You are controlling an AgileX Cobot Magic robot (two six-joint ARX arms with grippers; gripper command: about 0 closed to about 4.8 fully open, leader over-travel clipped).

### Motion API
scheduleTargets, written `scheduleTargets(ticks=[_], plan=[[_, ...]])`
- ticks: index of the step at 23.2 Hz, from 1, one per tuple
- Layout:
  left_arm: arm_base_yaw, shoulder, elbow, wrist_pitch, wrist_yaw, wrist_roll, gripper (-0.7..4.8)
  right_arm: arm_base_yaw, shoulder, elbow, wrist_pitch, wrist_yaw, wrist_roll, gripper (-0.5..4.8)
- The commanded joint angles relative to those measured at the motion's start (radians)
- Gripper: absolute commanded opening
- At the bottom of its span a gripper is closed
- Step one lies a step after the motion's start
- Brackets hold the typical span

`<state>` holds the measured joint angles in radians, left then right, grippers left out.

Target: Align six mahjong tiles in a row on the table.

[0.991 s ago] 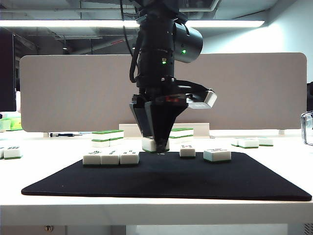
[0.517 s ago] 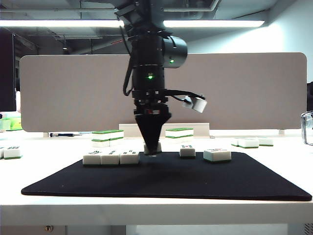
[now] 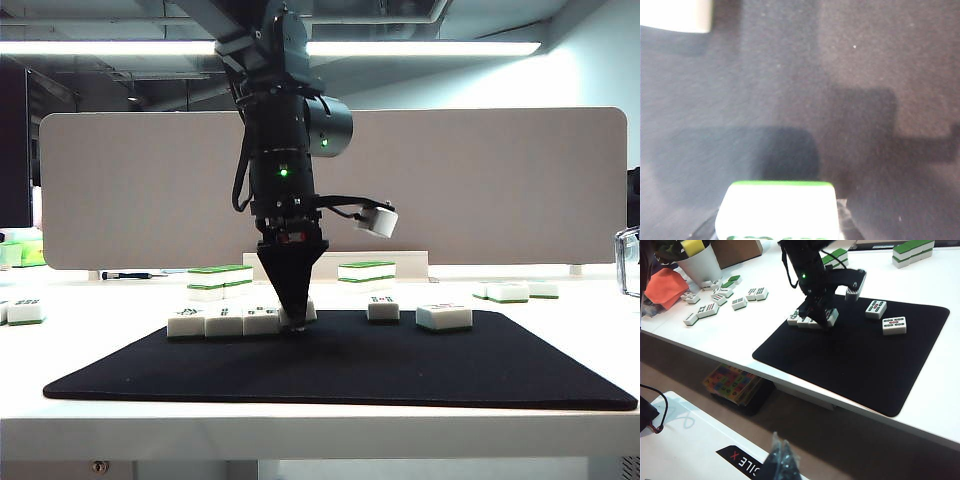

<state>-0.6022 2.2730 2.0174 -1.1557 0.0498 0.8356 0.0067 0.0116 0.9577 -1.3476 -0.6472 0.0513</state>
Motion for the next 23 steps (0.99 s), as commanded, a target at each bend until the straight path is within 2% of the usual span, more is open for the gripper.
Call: scheduleTargets(ticks=[1,5,6,7,10,12,15,17,18,20,21,22,23], plan=[[-0.001,0.003,0.003,0.007,-0.006,0.002,2.1,0.001,-0.012,0.003,0.017,0.001,-0.003,-0.01],[0.0,0.003,0.003,0.016,-0.01,0.002,2.28,0.002,-0.012,0.003,0.017,0.001,-0.003,-0.01],[0.0,0.003,0.003,0.014,-0.008,0.002,2.86,0.002,-0.012,0.003,0.017,0.001,-0.003,-0.01],[0.001,0.003,0.003,0.013,-0.008,0.002,3.2,0.001,-0.012,0.003,0.017,0.001,-0.003,-0.01],[-0.002,0.0,0.005,0.005,-0.009,-0.002,3.2,0.002,-0.012,0.003,0.017,0.001,-0.003,-0.01],[-0.016,-0.023,0.005,-0.003,-0.011,-0.036,3.2,0.002,-0.012,0.003,0.017,0.001,-0.003,-0.01],[-0.043,-0.071,0.005,0.063,-0.009,-0.059,3.19,0.002,-0.012,0.003,0.018,0.001,-0.003,-0.01],[-0.058,-0.069,0.005,0.211,-0.008,-0.202,3.18,0.001,-0.012,0.003,0.019,0.001,-0.003,-0.01],[-0.06,-0.059,0.005,0.279,-0.008,-0.336,3.18,0.002,-0.012,0.003,0.019,0.001,-0.003,-0.01],[-0.059,-0.037,0.004,0.398,-0.012,-0.686,3.18,0.002,-0.012,0.003,0.019,0.001,-0.003,-0.01],[-0.058,-0.027,0.004,0.436,-0.012,-0.833,3.18,0.002,-0.012,0.003,0.019,0.001,-0.003,-0.01],[-0.058,-0.023,0.004,0.451,-0.011,-0.9,3.18,0.002,-0.012,0.003,0.02,0.001,-0.003,-0.01],[-0.058,-0.018,0.004,0.458,-0.011,-0.931,3.18,0.002,-0.012,0.003,0.02,0.001,-0.003,-0.01]])
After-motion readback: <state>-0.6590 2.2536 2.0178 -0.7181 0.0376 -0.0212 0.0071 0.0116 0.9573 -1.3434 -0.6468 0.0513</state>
